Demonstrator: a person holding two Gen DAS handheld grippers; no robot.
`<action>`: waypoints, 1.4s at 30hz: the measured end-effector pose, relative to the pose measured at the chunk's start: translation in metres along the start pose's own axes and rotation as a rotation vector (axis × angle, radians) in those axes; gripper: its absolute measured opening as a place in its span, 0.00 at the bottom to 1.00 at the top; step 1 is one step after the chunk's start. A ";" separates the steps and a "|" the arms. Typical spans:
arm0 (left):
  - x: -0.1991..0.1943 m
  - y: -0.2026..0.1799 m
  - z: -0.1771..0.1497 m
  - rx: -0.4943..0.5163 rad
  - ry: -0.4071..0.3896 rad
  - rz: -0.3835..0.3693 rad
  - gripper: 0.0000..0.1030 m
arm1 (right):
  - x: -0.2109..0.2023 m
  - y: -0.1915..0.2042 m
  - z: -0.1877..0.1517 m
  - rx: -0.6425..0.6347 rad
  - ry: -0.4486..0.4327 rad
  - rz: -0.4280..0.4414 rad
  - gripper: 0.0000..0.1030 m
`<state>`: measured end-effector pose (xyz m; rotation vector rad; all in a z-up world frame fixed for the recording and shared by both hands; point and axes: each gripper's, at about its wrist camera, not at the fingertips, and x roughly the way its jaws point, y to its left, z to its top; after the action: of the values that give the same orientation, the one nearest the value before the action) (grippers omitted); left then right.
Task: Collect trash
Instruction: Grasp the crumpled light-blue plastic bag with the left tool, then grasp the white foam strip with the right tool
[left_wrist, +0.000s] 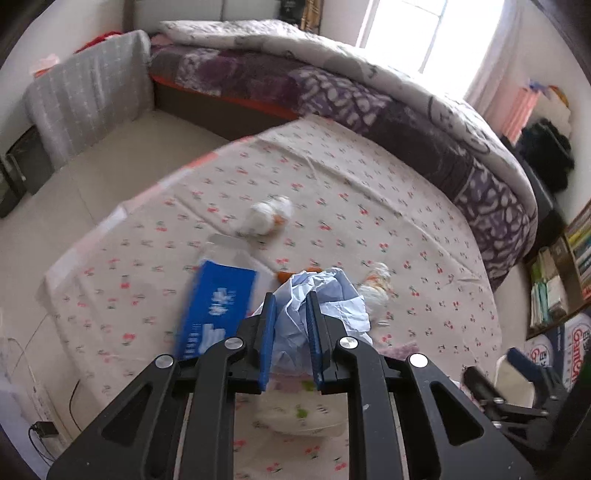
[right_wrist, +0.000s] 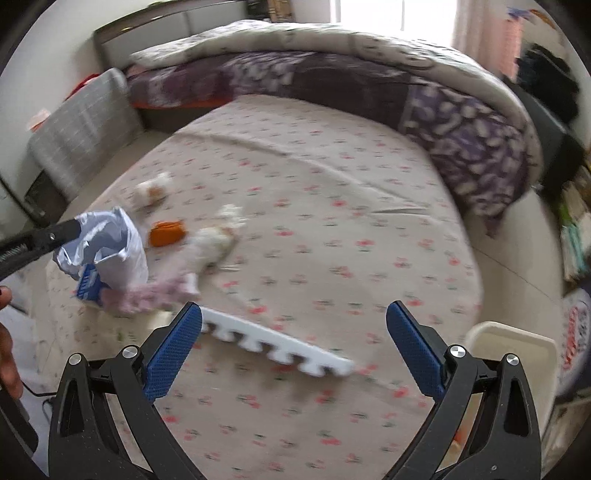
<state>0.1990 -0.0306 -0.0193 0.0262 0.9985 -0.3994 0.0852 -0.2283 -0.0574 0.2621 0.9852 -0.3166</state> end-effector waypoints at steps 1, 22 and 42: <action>-0.005 0.005 0.000 -0.010 -0.008 -0.001 0.16 | 0.005 0.010 0.000 -0.010 0.010 0.024 0.93; -0.049 0.076 0.001 -0.128 -0.091 0.025 0.16 | 0.079 0.062 -0.006 0.347 0.151 0.198 0.58; -0.079 0.046 0.001 -0.090 -0.223 -0.001 0.16 | -0.015 0.037 0.014 0.202 -0.162 0.222 0.09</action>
<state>0.1778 0.0363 0.0394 -0.0980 0.7955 -0.3500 0.1021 -0.1968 -0.0352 0.5181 0.7570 -0.2303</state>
